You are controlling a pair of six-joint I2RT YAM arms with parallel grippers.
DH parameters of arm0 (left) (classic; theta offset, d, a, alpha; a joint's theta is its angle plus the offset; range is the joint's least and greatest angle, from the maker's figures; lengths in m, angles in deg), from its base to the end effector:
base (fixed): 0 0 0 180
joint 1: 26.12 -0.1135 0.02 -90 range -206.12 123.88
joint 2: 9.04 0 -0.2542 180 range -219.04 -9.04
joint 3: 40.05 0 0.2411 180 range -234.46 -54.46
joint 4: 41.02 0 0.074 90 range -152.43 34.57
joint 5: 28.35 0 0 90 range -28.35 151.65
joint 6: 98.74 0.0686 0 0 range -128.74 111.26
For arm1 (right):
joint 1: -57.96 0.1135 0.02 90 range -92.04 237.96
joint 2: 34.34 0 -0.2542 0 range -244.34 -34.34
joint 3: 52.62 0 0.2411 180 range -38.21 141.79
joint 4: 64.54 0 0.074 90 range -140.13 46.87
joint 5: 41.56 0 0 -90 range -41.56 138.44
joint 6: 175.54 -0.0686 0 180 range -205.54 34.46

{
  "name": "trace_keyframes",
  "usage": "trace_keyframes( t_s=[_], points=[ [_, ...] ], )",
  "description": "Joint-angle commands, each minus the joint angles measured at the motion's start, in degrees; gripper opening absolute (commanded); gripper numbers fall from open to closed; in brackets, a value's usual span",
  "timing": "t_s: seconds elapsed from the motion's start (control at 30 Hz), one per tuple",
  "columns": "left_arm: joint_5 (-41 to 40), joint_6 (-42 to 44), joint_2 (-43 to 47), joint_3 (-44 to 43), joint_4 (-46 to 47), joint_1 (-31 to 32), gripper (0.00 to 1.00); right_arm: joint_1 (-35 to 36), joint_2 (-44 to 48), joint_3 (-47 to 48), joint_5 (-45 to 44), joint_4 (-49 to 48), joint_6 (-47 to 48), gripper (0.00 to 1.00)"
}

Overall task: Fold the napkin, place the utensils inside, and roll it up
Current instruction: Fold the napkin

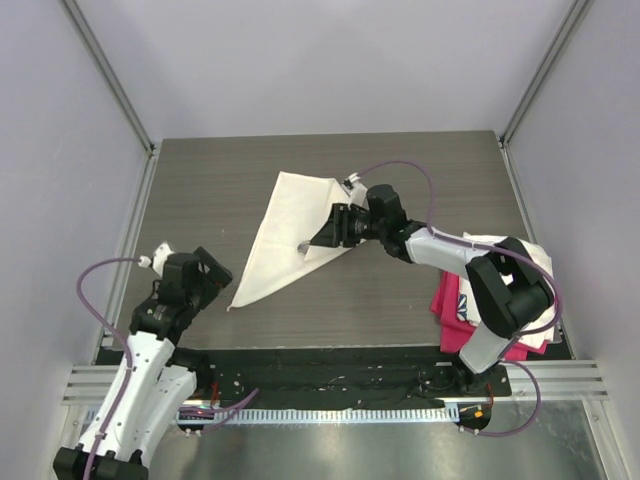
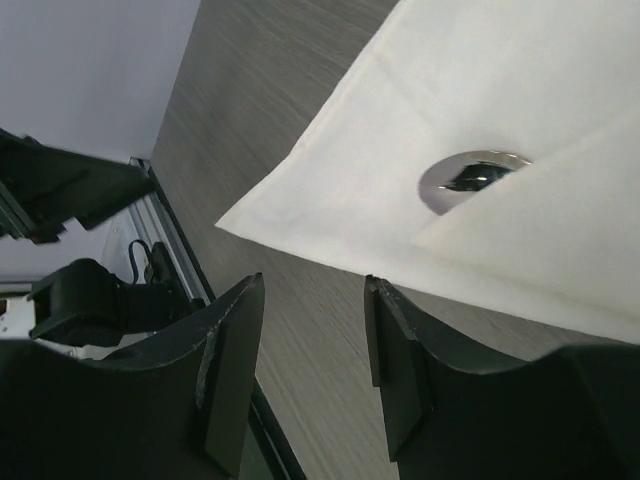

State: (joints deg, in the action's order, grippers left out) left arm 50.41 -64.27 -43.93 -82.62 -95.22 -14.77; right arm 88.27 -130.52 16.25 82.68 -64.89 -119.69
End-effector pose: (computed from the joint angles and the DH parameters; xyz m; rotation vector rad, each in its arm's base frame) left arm 0.1474 -0.0159 0.1886 -0.9839 2.1753 -0.3283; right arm 0.3069 0.2241 0.1963 -0.3377 2.1872 1.2779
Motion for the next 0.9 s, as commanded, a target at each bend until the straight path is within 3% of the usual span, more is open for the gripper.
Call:
trace_keyframes(
  t_s=[0.0, 0.1, 0.17, 0.2, 0.3, 0.43, 0.6, 0.87],
  points=[
    [-5.6, 9.0, -4.6, -12.5, -3.8, -4.8, 1.00, 5.7, 4.0, 3.5, -5.1, 3.1, 7.5, 0.53],
    [-3.4, 17.6, -13.0, -22.2, -2.5, -10.2, 1.00, 11.4, 2.0, 6.4, -8.0, 3.9, 8.8, 0.56],
    [-0.5, 20.2, -16.6, -27.3, -0.6, -18.3, 1.00, 15.6, -1.7, 9.1, -8.5, 3.1, 8.0, 0.56],
    [5.3, 21.4, -19.3, -28.4, 0.6, -21.4, 1.00, 17.0, -3.3, 10.0, -8.7, 2.1, 6.6, 0.56],
    [10.4, 23.5, -21.3, -30.0, 5.2, -28.9, 1.00, 21.5, -9.9, 14.8, -8.4, 0.5, 3.8, 0.53],
    [10.9, 25.4, -24.6, -31.9, 4.1, -30.3, 1.00, 25.5, -18.5, 21.3, -7.1, -1.2, 1.4, 0.45],
    [9.1, 26.9, -23.6, -26.8, 7.3, -30.3, 1.00, 27.2, -27.0, 28.7, -3.7, -2.2, -1.6, 0.32],
    [9.7, 27.2, -22.7, -26.1, 8.1, -30.3, 1.00, 27.7, -31.1, 31.3, -1.2, -4.0, -5.7, 0.28]
  ],
)
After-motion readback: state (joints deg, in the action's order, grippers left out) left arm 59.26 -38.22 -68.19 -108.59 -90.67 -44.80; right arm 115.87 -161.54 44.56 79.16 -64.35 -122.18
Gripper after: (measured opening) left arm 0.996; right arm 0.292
